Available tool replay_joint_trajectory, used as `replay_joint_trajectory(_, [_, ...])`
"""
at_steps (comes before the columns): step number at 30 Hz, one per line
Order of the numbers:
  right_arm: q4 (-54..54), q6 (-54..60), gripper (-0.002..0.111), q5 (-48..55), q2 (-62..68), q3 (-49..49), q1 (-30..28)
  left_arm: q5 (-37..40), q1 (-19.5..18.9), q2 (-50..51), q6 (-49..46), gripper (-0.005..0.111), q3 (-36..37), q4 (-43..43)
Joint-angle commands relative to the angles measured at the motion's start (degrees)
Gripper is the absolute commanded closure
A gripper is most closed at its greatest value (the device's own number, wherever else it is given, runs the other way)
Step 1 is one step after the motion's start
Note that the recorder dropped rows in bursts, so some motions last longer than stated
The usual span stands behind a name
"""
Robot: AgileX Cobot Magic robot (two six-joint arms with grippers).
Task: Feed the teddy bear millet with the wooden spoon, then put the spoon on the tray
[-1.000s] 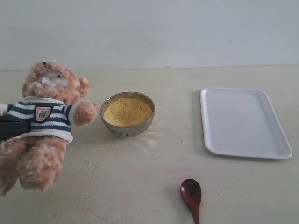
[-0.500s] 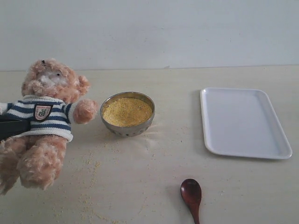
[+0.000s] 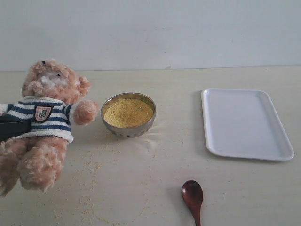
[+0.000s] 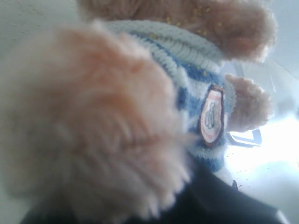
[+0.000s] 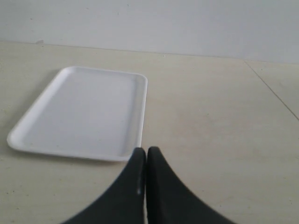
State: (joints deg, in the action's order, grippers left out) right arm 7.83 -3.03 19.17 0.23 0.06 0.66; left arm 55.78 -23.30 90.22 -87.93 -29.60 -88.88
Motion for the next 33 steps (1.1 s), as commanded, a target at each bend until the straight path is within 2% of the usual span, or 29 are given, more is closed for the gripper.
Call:
replay_joint_trajectory(1, [0.06,0.31,0.107,-0.31,-0.23,-0.06,-0.15,1.18,-0.12,-0.09,-0.43,0.102,-0.06,-1.31])
replay_joint_trajectory(5, [0.06,0.41,0.107,-0.31,-0.23,-0.06,-0.15,1.18,-0.12,-0.09,-0.43,0.102,-0.06,-1.31])
replay_joint_trajectory(9, [4.66,6.43,0.107,-0.45,-0.23,-0.06,-0.15,1.18,-0.12,-0.09,-0.43,0.102,-0.06,-1.31])
replay_joint_trajectory(11, [4.26,6.32,0.107,-3.14,-0.23,-0.06,-0.15,1.18,-0.12,-0.09,-0.43,0.102,-0.06,-1.31])
replay_joint_trajectory(12, [2.66,4.65,0.107,-5.87,-0.23,-0.06,-0.15,1.18,-0.12,-0.09,-0.43,0.102,-0.06,-1.31])
replay_joint_trajectory(16, [-18.2,-10.22,0.107,-19.17,-0.23,-0.06,-0.05,1.18,-0.12,-0.09,-0.43,0.102,-0.06,-1.31])
replay_joint_trajectory(18, [-25.09,-13.9,0.107,-23.9,-0.23,-0.06,-0.05,1.18,-0.12,-0.09,-0.43,0.102,-0.06,-1.31])
replay_joint_trajectory(24, [-27.57,-18.98,0.107,-32.8,-0.23,-0.06,-0.05,1.18,-0.12,-0.09,-0.43,0.102,-0.06,-1.31])
replay_joint_trajectory(27, [-15.95,-25.27,0.107,-36.7,4.03,-1.86,-0.05,1.18,-0.12,-0.09,-0.43,0.102,-0.06,-1.31])
replay_joint_trajectory(29, [-0.68,-31.38,0.107,-41.72,12.98,-4.68,-0.05,1.18,-0.12,-0.09,-0.43,0.102,-0.06,-1.31])
replay_joint_trajectory(30, [13.37,-32.25,0.107,-44.66,25.38,-7.79,-0.05,1.18,-0.12,-0.09,-0.43,0.102,-0.06,-1.31])
replay_joint_trajectory(33, [22.07,-28.46,0.107,-43.97,49.51,-15.84,-0.05,0.99,-0.12,-0.09,-0.43,0.102,-0.06,-1.31])
